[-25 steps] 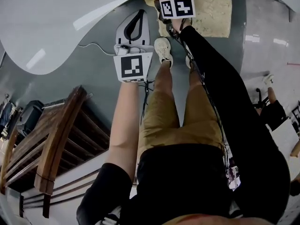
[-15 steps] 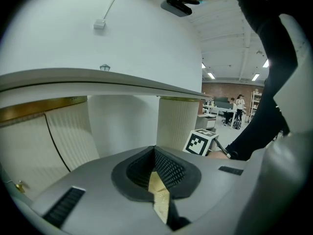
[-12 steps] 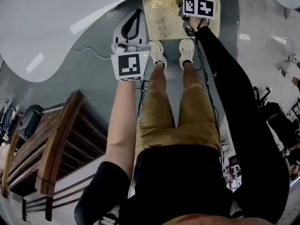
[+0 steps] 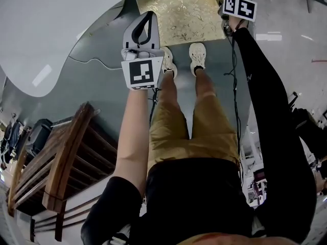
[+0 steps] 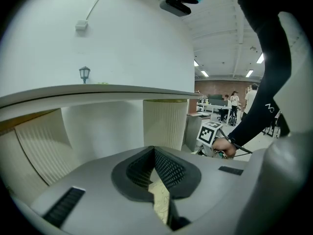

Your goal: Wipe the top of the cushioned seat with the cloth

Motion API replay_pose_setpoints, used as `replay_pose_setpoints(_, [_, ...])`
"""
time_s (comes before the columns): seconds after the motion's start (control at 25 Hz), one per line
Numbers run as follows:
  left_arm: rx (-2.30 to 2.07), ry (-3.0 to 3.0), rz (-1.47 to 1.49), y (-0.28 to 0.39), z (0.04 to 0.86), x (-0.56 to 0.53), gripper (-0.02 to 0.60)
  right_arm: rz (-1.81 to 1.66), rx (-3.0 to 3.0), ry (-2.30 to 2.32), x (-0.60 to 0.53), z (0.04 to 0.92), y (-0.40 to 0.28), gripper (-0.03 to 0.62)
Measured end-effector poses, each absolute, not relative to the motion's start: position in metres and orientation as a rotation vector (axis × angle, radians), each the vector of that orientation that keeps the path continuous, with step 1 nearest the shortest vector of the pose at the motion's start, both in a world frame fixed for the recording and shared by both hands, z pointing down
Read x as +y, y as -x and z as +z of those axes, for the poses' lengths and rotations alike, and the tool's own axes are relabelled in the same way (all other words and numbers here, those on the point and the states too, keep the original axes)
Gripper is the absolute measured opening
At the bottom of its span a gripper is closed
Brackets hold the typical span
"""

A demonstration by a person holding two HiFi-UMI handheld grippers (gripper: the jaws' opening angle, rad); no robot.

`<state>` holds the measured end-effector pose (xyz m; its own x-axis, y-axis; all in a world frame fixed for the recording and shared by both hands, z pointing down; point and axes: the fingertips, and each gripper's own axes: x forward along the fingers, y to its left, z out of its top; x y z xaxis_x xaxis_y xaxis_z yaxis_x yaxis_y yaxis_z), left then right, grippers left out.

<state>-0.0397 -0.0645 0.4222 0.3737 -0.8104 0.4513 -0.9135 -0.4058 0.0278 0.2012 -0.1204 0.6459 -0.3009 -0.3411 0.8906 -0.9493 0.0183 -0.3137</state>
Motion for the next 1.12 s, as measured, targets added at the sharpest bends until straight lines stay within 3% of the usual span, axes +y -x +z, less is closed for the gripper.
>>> replay_pose_setpoints(0.28, [-1.543,-2.357,0.535,0.012,0.419,-0.068,0.005,1.211,-1.531,-1.489,-0.121,0.645,-0.293,0.057])
replay_pose_setpoints(0.52, [-1.547,-2.351,0.547,0.009,0.421,-0.066,0.005,1.22,-1.53,-1.53,-0.116,0.644,-0.313,0.057])
replay_pose_setpoints(0.88, [-1.572,-2.329,0.52,0.03,0.419,-0.058,0.005,1.2,-1.655,-1.555,-0.117,0.608,-0.283,0.057])
replay_pose_setpoints(1.12, [-1.606,-2.293,0.494,0.066,0.421,-0.049,0.005,1.234,-1.792,-1.445,-0.11,0.589,-0.187,0.057])
